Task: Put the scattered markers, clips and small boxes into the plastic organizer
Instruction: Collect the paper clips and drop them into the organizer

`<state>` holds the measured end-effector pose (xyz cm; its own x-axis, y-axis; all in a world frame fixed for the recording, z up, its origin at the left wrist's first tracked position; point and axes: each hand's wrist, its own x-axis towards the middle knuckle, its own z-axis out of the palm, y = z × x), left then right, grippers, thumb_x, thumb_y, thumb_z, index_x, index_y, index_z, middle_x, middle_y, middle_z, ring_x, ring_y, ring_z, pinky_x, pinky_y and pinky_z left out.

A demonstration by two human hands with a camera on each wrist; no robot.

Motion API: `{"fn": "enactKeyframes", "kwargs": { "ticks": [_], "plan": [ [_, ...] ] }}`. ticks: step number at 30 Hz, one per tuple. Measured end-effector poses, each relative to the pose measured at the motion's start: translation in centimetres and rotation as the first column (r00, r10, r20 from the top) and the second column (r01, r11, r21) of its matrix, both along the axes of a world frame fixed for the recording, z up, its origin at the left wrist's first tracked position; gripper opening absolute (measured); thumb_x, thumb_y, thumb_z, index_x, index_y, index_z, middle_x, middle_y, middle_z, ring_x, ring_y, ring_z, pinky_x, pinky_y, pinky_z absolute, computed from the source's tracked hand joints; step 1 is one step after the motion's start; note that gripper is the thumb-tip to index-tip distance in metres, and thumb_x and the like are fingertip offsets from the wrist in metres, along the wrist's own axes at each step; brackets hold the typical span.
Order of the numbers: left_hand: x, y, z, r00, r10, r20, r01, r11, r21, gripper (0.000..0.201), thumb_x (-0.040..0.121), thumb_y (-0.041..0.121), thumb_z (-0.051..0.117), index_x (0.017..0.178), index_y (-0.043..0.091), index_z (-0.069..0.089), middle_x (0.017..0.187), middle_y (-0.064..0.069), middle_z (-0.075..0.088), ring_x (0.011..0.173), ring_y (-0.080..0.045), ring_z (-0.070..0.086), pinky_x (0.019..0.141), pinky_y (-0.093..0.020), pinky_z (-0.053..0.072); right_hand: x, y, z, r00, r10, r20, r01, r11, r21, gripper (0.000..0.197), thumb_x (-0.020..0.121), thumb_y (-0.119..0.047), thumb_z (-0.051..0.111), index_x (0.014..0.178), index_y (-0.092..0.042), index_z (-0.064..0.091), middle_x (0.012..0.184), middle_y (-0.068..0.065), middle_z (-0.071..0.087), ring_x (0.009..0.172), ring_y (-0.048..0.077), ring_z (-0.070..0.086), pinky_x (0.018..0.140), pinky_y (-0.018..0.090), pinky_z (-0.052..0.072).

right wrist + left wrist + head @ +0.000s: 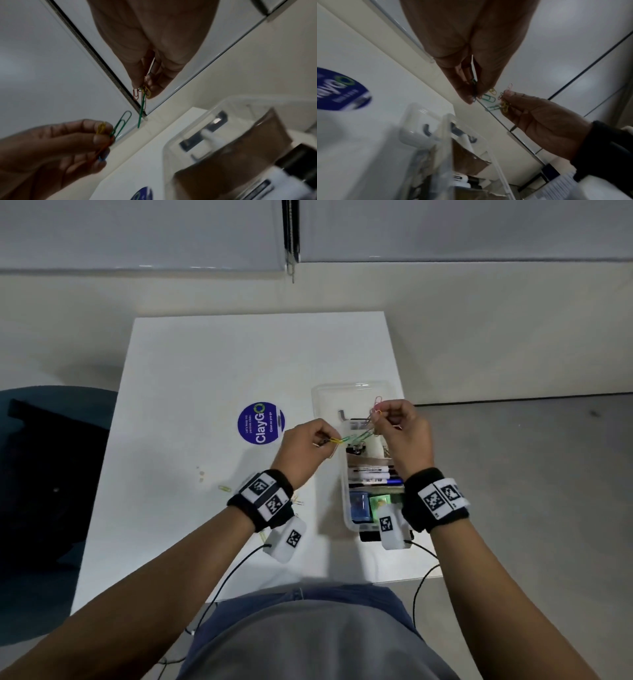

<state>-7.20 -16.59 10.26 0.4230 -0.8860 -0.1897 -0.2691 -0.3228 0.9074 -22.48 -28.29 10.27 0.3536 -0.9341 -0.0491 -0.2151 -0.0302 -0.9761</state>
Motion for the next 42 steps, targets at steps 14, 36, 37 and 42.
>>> {"fn": "enactKeyframes", "kwargs": {
  "ticks": [14,36,37,42],
  "plan": [
    [-8.7,-12.2,-4.6,0.955,-0.216,0.205,0.169,0.96,0.223,0.034,0.084,-0.007,0.053,0.111,0.01,0.066,0.108,-0.01,0.069,0.103,-0.024,0.063,0.087,-0.028,0.049,-5.0,-6.3,-5.6,0.872,-0.118,-0.476,0.081,0.992,-0.099,0.014,0.089,-0.007,0.062,0.101,-0.005,0.067,0.099,0.013,0.072,0.089,0.023,0.067,0.078,0.025,0.05],
    [9.9,10.6,-11.6,0.908,-0.13,0.399,-0.14,0.802,0.58,0.022,0.088,0.011,0.055,0.109,0.013,0.054,0.109,-0.012,0.057,0.094,-0.03,0.061,0.083,-0.038,0.049,7.9,10.8,-8.5,0.242,0.646,-0.724,-0.696,0.635,0.335,0.041,0.089,-0.001,0.05,0.129,-0.004,0.043,0.127,0.019,0.047,0.113,0.039,0.055,0.091,0.041,0.046],
    [10.6,12.2,-12.2,0.901,-0.164,0.401,-0.156,0.741,0.653,0.026,0.089,0.015,0.057,0.114,0.011,0.05,0.114,-0.014,0.053,0.097,-0.033,0.06,0.084,-0.04,0.049,7.7,11.5,-9.5,0.164,0.623,-0.765,-0.693,0.624,0.36,0.042,0.09,-0.002,0.048,0.131,-0.003,0.04,0.129,0.021,0.046,0.114,0.041,0.055,0.092,0.043,0.047],
    [11.9,17.7,-14.5,0.92,-0.222,0.323,-0.115,0.634,0.765,0.041,0.087,0.029,0.067,0.113,0.004,0.046,0.112,-0.016,0.055,0.102,-0.035,0.057,0.083,-0.039,0.044,7.1,13.1,-13.0,0.123,0.543,-0.831,-0.561,0.728,0.394,0.054,0.089,-0.005,0.056,0.136,0.001,0.031,0.133,0.022,0.043,0.118,0.038,0.054,0.096,0.042,0.047]
  ]
}}
